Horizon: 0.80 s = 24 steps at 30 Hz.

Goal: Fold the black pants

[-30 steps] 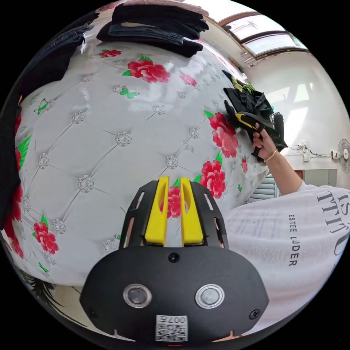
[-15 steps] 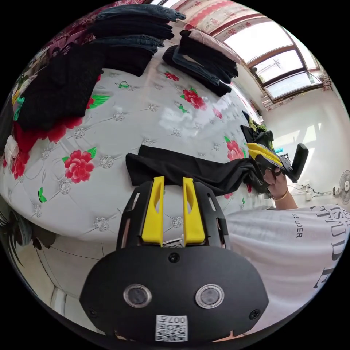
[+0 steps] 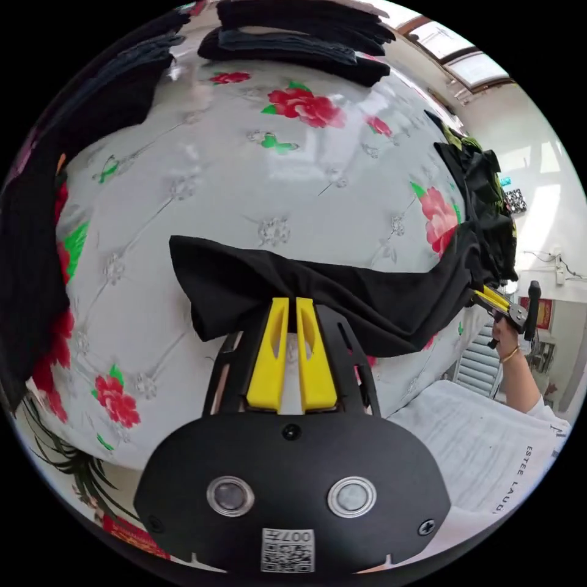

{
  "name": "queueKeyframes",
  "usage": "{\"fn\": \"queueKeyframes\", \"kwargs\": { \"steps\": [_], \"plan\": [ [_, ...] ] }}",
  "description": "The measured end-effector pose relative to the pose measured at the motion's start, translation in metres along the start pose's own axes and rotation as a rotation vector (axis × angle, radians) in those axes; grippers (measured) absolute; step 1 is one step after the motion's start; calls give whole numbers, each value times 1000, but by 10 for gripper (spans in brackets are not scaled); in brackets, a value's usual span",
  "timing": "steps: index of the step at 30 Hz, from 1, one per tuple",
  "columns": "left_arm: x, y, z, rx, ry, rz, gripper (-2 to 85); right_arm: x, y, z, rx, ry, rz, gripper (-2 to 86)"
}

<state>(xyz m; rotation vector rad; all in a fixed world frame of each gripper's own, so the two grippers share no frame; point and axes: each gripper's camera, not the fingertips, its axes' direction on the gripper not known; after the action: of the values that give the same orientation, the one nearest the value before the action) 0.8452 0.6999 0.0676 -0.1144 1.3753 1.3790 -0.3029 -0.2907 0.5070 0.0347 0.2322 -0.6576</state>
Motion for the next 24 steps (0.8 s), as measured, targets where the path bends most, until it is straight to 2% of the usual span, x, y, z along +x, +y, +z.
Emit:
{"fn": "queueKeyframes", "kwargs": {
  "steps": [2, 4, 5, 7, 9, 11, 12, 15, 19, 22, 24],
  "plan": [
    [4, -30, -6, -23, -4, 60, -4, -22, -3, 1, -8, 33, -24, 65],
    [-2, -70, -43, 73, 9, 78, -7, -51, -8, 1, -26, 3, -78, 53],
    [-5, -79, -58, 115, 12, 76, -8, -73, -14, -1, -23, -74, -111, 48],
    [-16, -108, -136, 340, -23, 55, -6, -115, -27, -7, 15, -272, -171, 45],
    [-28, -120, -200, 514, -48, 16, -2, -196, -58, -27, 69, -581, -369, 47],
    [-45, -124, -253, 641, -15, -39, 7, -256, -82, -50, 85, -727, -532, 53],
    [-57, -123, -281, 699, 10, -71, 18, -287, -95, -66, 70, -767, -650, 57],
    [-81, -98, -322, 773, -43, -127, 74, -313, -111, -91, 100, -718, -774, 61],
    [-107, -14, -299, 764, -96, -162, 91, -275, -119, -81, 133, -604, -655, 65],
    [-116, 68, -236, 655, -69, -237, 92, -205, -112, -59, 138, -541, -418, 73],
    [-114, 122, -191, 550, -40, -325, 92, -133, -96, -44, 159, -483, -183, 79]
  ]
}}
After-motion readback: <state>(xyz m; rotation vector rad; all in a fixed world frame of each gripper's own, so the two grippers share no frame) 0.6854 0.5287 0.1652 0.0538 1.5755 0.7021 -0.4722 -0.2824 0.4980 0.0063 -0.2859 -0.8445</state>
